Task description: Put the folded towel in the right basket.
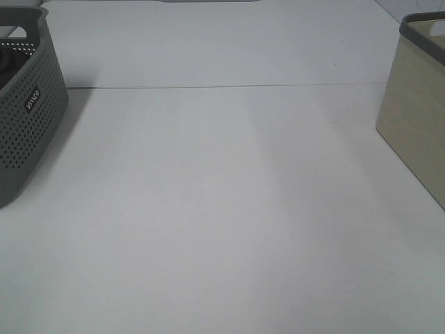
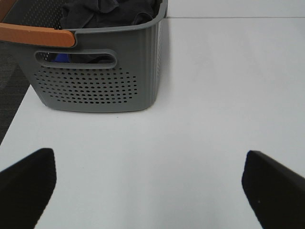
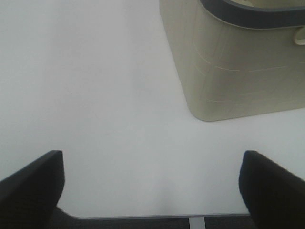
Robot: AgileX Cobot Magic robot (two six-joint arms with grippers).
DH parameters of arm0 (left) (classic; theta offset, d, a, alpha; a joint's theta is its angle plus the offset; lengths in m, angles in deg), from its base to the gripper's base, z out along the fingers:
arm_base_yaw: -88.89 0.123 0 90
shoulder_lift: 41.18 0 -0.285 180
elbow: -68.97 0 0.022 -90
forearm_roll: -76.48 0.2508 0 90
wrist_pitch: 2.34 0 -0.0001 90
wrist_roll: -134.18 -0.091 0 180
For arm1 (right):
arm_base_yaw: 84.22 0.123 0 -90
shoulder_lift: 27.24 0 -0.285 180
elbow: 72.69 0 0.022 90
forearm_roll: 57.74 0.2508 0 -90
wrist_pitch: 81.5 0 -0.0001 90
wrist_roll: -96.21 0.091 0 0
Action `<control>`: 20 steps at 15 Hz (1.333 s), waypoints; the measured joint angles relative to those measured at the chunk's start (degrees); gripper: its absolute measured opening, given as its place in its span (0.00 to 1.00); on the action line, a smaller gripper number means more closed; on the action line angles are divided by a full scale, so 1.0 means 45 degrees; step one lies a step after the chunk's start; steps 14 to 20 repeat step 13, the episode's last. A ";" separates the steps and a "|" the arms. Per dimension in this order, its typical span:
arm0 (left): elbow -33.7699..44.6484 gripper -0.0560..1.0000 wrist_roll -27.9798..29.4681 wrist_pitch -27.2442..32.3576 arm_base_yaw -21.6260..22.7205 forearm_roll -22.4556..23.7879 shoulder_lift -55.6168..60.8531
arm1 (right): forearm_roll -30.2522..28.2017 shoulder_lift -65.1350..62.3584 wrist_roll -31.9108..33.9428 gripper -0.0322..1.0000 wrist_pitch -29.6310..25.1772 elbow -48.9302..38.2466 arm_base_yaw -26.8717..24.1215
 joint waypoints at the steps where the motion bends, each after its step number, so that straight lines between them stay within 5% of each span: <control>1: 0.0000 0.99 0.0000 0.0000 0.0000 0.0000 0.0000 | 0.0000 0.0000 0.0000 0.96 0.0000 -0.0013 -0.0153; 20: 0.0000 0.99 0.0000 0.0000 0.0000 0.0000 0.0000 | 0.0000 0.0000 0.0013 0.96 0.0000 -0.0013 -0.0166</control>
